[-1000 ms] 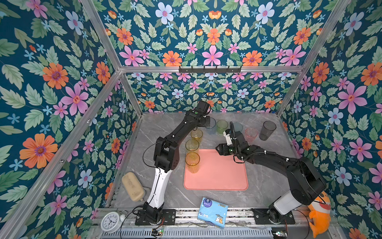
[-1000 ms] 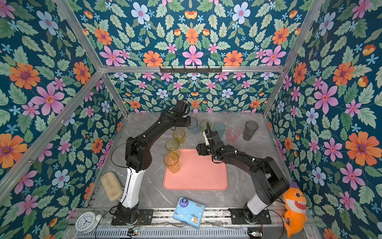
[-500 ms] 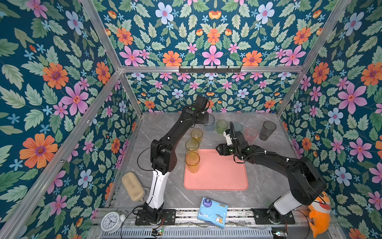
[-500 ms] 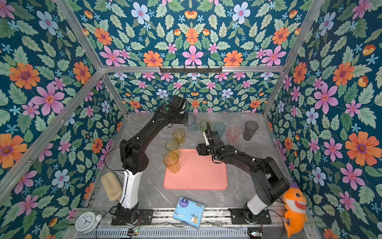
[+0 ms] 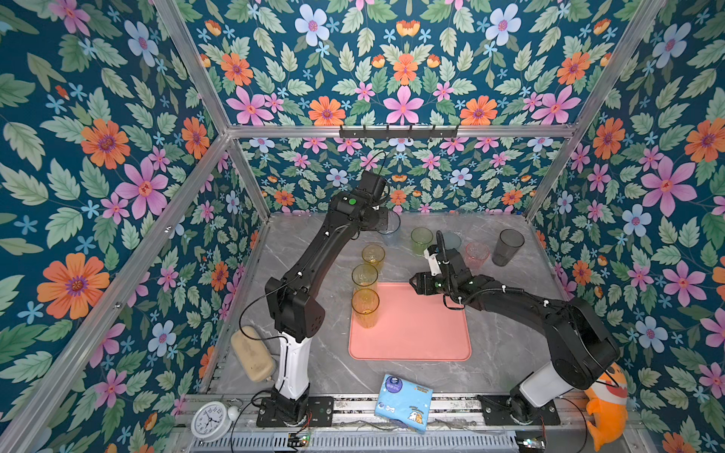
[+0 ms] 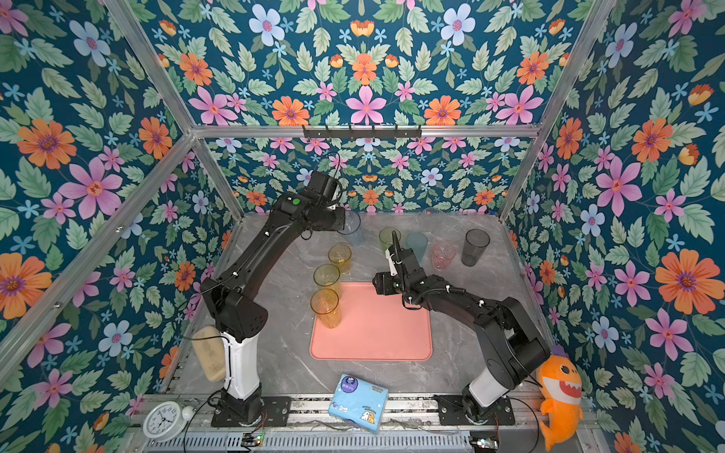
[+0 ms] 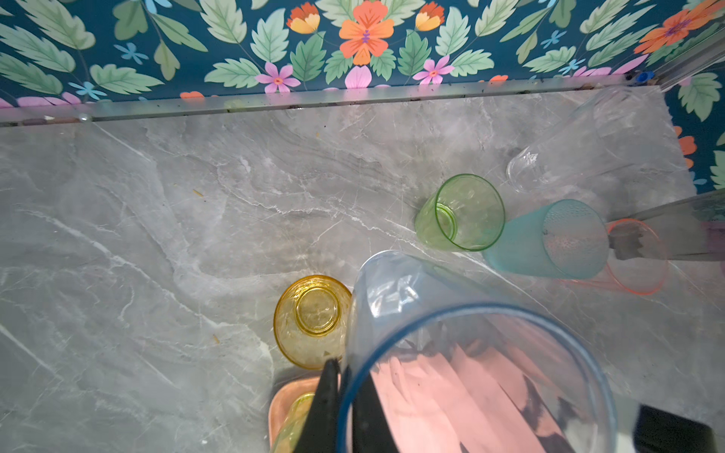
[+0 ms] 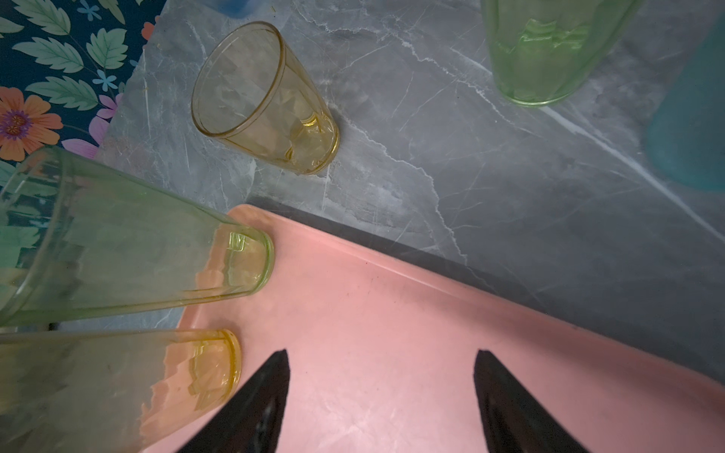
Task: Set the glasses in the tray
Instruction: 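Carry the blue cup with the left gripper toward the tray edge nearest the robot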
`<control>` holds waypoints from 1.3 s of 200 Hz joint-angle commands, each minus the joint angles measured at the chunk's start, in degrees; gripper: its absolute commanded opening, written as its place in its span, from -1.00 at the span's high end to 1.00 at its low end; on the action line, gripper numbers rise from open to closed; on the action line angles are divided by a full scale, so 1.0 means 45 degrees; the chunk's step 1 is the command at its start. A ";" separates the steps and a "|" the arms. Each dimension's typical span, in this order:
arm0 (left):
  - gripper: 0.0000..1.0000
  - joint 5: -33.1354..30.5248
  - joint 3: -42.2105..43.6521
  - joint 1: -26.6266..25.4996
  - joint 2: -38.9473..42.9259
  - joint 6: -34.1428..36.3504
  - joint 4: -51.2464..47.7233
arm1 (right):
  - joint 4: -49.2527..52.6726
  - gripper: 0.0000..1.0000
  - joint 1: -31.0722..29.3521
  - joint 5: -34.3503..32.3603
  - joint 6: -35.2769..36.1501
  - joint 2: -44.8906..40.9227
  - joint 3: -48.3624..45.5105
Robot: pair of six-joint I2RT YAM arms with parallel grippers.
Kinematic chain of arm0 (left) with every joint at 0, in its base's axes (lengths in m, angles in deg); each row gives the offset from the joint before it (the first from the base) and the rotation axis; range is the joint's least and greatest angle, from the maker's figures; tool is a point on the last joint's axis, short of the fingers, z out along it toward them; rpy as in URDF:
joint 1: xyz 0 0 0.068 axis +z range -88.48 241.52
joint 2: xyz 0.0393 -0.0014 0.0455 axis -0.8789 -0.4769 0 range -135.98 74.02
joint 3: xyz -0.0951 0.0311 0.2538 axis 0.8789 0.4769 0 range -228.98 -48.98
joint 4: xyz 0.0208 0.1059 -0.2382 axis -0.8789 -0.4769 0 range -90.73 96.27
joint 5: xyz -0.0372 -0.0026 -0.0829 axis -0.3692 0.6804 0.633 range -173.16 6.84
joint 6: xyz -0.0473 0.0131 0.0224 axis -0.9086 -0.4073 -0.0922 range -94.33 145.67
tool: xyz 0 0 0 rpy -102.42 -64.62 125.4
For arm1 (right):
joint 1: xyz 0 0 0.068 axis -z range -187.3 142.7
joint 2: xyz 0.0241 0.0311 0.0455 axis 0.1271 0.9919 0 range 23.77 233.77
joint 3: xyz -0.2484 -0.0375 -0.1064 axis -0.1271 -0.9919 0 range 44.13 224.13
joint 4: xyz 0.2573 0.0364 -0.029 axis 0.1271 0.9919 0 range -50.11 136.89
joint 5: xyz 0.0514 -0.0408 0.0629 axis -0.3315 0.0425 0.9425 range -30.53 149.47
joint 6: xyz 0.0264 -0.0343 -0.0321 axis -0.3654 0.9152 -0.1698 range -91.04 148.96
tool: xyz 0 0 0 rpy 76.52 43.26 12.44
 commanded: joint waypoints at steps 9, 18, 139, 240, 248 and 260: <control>0.97 -0.0379 -0.0091 0.0028 0.0836 0.0299 -0.0939 | -0.0090 -0.51 -0.0011 0.0119 -0.0045 -0.0066 0.0061; 0.97 -0.0459 -0.0090 0.0010 0.1084 0.0321 -0.1198 | -0.0076 -0.51 -0.0007 0.0124 -0.0064 -0.0066 0.0063; 1.00 0.0902 0.1045 -0.0755 0.3539 -0.0005 -0.3236 | -0.0067 -0.51 -0.0010 0.0163 -0.0174 -0.0010 0.0080; 1.00 0.1071 0.2170 -0.2975 0.4359 -0.0443 -0.4227 | -0.0144 -0.51 -0.0009 0.0333 -0.0289 0.0158 0.0133; 1.00 0.1003 0.2275 -0.3182 0.4432 -0.0532 -0.4353 | -0.0141 -0.51 -0.0009 0.0353 -0.0302 0.0202 0.0151; 1.00 0.0961 0.2625 -0.3502 0.4649 -0.0685 -0.4407 | -0.0133 -0.51 0.0000 0.0392 -0.0338 0.0260 0.0171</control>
